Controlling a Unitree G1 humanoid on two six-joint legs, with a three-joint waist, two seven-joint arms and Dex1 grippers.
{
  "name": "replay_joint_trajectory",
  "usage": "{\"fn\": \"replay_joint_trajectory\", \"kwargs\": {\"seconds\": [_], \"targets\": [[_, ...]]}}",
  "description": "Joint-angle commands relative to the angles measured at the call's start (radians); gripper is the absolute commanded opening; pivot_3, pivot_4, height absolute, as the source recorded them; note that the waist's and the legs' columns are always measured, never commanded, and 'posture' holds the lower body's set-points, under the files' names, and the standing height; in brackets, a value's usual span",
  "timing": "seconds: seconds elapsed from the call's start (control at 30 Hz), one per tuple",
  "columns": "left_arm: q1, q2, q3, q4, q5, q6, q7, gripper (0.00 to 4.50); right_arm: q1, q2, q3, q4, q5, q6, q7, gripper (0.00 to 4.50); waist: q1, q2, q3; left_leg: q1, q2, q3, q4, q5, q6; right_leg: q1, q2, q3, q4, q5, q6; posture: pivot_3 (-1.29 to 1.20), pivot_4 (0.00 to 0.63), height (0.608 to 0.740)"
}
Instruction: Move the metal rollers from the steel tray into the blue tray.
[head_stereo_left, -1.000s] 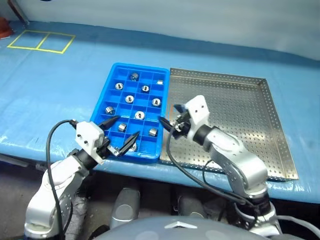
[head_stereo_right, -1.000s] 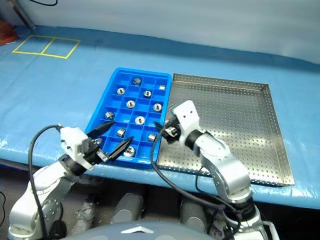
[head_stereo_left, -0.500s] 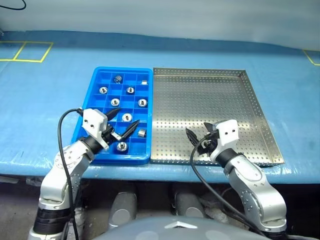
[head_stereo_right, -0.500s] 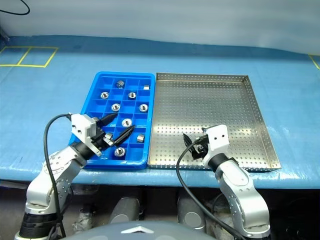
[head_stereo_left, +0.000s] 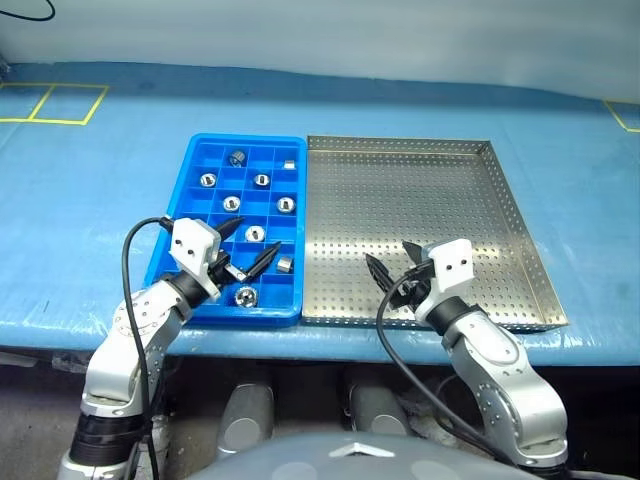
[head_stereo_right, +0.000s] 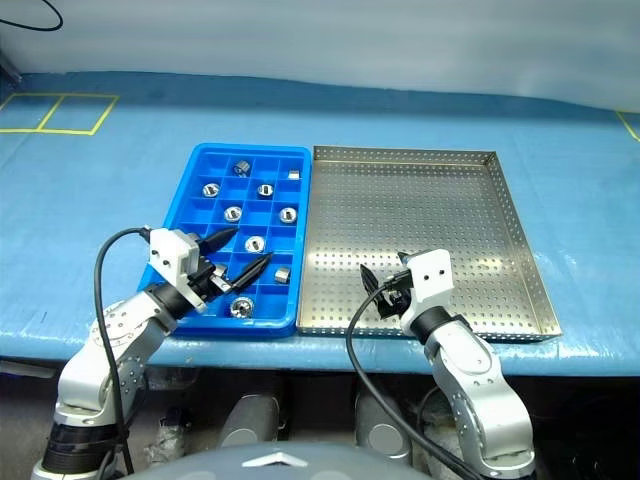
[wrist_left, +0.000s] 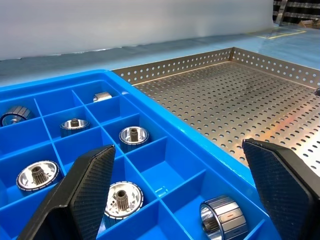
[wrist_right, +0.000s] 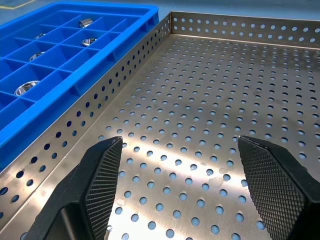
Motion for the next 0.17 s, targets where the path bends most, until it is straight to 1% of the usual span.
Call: {"fn": "replay_joint_trajectory", "kwargs": {"seconds": [0.03, 0.17], "targets": [[-0.013, 0.002, 0.004, -0.018, 0.008, -0.024, -0.002, 4.5, -0.009, 0.001, 0.003, -0.021, 0.0, -0.027, -0.003, 3.87, 0.0, 0.0, 0.0, 0.0, 0.0, 0.0, 0.001, 0.0, 0.0, 0.0, 0.0, 0.0, 0.001, 0.0, 0.0, 0.01, 0.15, 0.74], [-0.016, -0.002, -0.001, -0.017, 0.01, -0.026, -0.002, 4.5, -0.009, -0.004, 0.006, -0.02, -0.007, -0.023, -0.008, 3.87, 0.0, 0.0, 0.0, 0.001, 0.0, 0.0, 0.003, 0.0, 0.0, -0.001, 0.0, 0.001, 0.006, -0.001, -0.001, 0.01, 0.15, 0.74]]}}
